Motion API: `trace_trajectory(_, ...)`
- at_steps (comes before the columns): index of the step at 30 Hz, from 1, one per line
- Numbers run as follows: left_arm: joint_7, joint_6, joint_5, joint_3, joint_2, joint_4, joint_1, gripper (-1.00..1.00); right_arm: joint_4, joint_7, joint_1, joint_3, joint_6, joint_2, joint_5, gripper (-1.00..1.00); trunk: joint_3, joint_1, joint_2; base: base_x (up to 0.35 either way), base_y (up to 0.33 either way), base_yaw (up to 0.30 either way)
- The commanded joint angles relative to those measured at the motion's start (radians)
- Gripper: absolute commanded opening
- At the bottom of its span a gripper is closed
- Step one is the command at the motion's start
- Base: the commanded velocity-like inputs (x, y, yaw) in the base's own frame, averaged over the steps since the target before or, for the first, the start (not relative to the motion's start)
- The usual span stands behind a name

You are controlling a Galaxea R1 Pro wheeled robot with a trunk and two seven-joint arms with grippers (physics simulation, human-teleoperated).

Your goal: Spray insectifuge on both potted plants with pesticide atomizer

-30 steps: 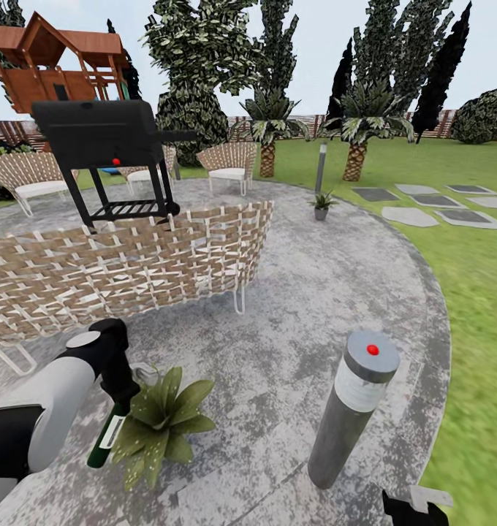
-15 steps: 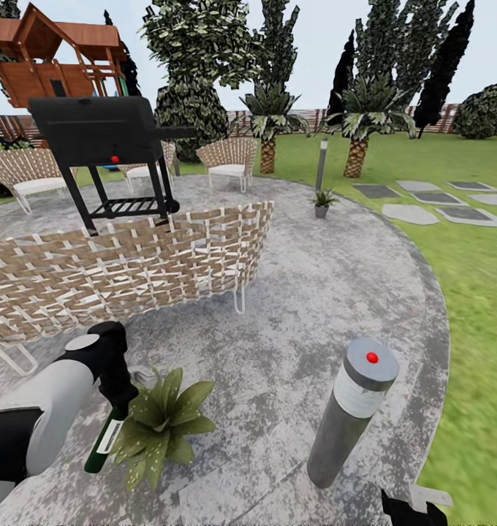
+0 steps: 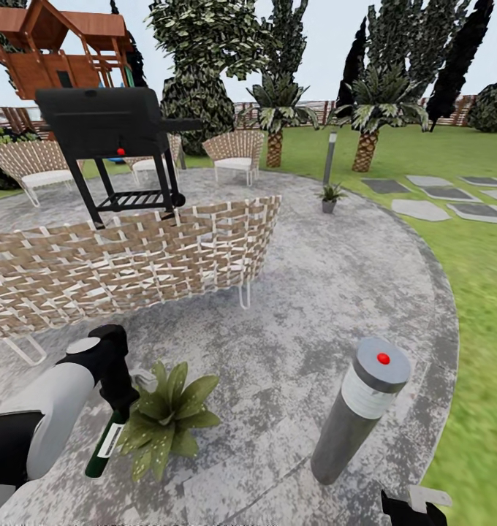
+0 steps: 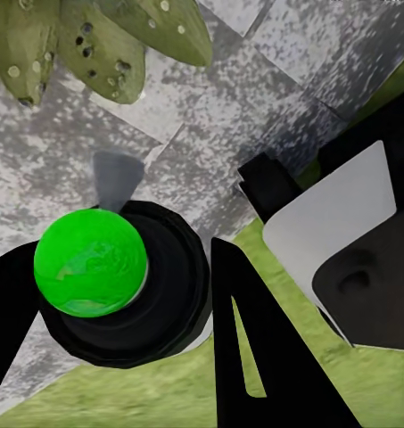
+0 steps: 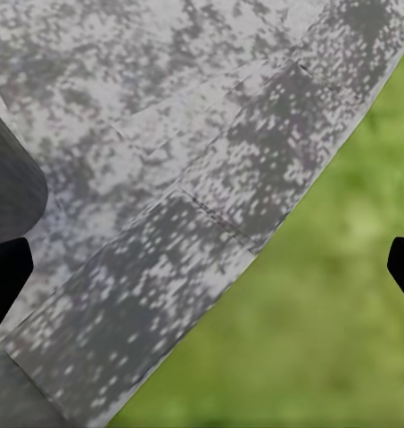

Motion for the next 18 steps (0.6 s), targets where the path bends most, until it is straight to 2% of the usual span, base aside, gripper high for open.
trace_trajectory(1, -0.009, 0.011, -0.01, 0.004, -0.002, -0.001, 0.0, -1.0, 0.0, -0.002, 0.0, 0.005, -0.003, 0.0, -0.006, 1.0, -0.002, 0.0, 0.0, 0.0, 0.0, 0.092)
trace_trajectory(7, -0.009, 0.011, -0.005, 0.006, -0.007, 0.0, -0.001, -1.0, 0.0, -0.002, 0.0, 0.005, -0.003, 0.0, -0.006, 1.0, -0.012, 0.0, 0.0, 0.0, -0.007, 0.092)
trace_trajectory(12, -0.009, 0.011, -0.005, 0.006, -0.007, 0.0, -0.001, -1.0, 0.0, -0.002, 0.0, 0.005, -0.003, 0.0, -0.006, 1.0, -0.02, 0.0, 0.0, 0.003, -0.216, 0.092)
trace_trajectory(15, -0.009, 0.012, -0.011, 0.005, -0.007, 0.0, 0.0, -1.0, 0.0, -0.002, 0.0, 0.005, -0.003, 0.0, -0.006, 1.0, -0.024, 0.0, 0.0, 0.148, -0.229, 0.092)
trace_trajectory(18, -0.009, 0.013, -0.016, 0.001, 0.004, -0.015, -0.002, -1.0, 0.0, -0.002, 0.0, 0.006, -0.002, 0.001, -0.006, 1.0, -0.027, 0.0, 0.0, 0.041, -0.033, 0.058)
